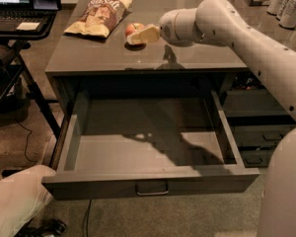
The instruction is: Place apple into top drawer
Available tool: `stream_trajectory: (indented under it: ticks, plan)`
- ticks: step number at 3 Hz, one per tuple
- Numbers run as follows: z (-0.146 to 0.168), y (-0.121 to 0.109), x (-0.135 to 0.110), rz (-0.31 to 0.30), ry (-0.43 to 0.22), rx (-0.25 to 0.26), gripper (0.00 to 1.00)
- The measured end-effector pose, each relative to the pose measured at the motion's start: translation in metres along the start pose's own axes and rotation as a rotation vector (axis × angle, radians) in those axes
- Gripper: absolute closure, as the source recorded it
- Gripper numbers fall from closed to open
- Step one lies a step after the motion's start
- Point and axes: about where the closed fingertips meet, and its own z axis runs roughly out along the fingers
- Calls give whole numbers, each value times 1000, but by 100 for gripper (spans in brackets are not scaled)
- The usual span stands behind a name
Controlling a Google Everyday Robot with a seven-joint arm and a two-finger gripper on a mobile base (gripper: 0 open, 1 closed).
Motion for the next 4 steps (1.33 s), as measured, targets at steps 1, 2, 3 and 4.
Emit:
stream_trajectory:
  ticks: [1, 2, 3, 4]
  plan:
    - [10, -5, 2, 9, -35, -21, 0]
    - [25, -4, 0, 11, -60, -57, 0]
    - [38, -1, -4, 4, -72, -93, 0]
    - [51, 2, -2, 2, -74, -131, 0]
